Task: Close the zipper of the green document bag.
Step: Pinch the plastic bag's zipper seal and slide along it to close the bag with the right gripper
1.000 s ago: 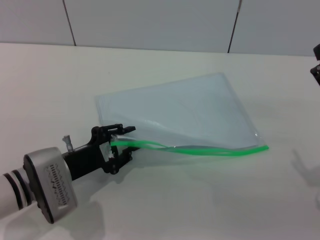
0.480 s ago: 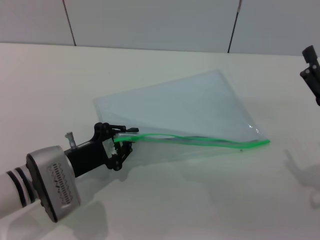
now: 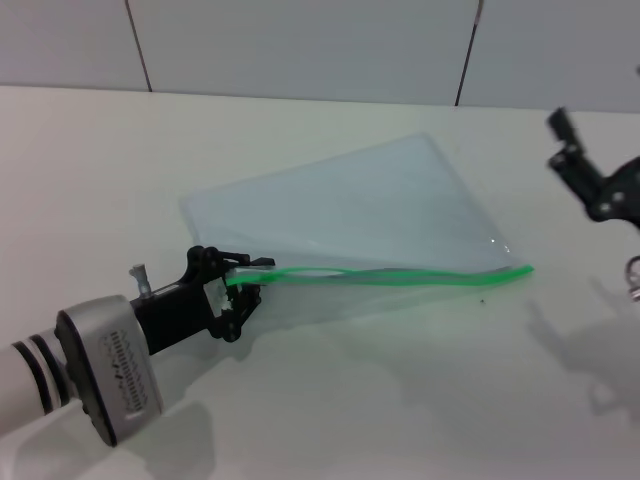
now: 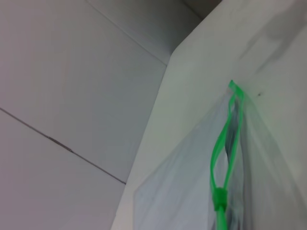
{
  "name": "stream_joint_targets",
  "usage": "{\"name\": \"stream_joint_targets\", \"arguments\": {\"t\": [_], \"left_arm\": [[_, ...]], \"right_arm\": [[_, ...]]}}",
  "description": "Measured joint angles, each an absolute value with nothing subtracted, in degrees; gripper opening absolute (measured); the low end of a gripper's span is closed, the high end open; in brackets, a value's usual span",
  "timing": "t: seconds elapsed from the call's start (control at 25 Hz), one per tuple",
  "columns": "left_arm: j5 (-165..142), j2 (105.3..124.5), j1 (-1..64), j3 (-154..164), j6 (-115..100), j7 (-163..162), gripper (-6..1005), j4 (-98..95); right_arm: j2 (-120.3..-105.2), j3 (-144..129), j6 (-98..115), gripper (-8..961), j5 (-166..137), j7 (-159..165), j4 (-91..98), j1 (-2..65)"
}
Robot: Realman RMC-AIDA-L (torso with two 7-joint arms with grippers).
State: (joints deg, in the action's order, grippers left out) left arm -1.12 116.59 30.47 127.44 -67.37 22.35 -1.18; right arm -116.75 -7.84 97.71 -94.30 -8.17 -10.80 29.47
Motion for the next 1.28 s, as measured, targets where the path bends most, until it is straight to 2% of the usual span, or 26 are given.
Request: {"name": "stream_joint_targets", "arguments": {"t": [0.4, 0.96, 1.28], "left_arm": [[-1.1, 116.45, 30.5, 127.7, -69.0, 23.2, 86, -4.1], [-1.3, 116.45, 30.7, 127.9, -71.4, 23.2, 63, -4.5], [-1.6, 116.45, 30.8, 127.9, -71.5, 23.1, 59, -4.9]], "right_arm": [[-116.94, -17.3, 81.8, 860, -108.7, -16.3, -9.7, 39.4], [-117.26, -15.9, 70.0, 857, -114.6, -28.5, -17.6, 43.9], [-117.25, -14.1, 69.1, 759, -115.0, -32.0, -18.7, 44.0]]}}
